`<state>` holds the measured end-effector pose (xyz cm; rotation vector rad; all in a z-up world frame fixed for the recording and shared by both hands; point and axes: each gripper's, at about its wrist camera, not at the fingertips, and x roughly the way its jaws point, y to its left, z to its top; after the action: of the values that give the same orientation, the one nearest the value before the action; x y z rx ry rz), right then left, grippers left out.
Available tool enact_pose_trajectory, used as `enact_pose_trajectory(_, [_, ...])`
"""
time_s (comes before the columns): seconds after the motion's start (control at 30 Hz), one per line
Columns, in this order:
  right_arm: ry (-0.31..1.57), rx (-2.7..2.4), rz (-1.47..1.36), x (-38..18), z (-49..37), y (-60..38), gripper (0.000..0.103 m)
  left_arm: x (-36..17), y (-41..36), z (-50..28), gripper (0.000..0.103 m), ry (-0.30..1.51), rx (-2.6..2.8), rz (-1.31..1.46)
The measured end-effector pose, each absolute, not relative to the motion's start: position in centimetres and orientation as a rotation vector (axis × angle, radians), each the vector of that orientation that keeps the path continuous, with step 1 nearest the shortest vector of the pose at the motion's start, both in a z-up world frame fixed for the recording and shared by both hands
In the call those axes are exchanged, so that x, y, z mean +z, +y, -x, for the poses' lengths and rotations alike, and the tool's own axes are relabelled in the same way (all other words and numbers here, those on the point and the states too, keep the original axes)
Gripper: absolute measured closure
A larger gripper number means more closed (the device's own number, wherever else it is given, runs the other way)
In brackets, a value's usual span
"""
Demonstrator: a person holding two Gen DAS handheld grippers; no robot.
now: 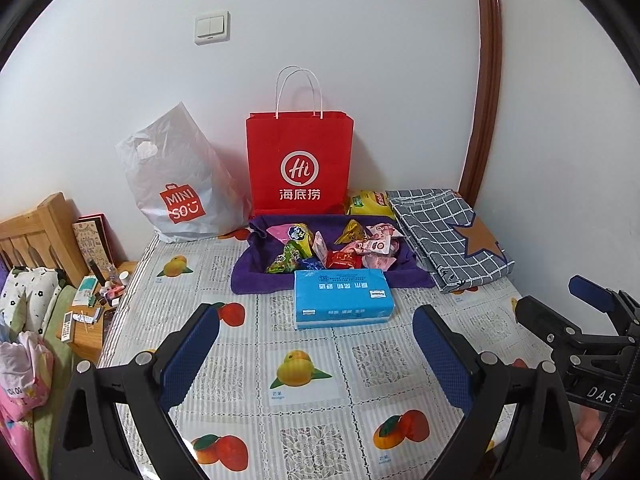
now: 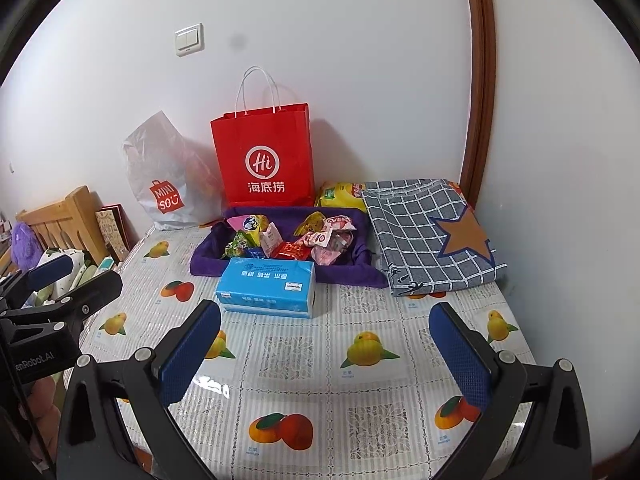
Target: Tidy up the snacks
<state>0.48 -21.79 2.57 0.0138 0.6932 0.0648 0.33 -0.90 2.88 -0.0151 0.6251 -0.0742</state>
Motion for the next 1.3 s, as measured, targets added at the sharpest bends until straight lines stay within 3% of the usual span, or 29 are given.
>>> enact_pose_trajectory(1.3, [0.68, 0.075, -0.011, 2.88, -0.03, -21.93, 0.001, 3.49, -0.71, -0.15, 0.005, 0.615, -0.078, 0.019])
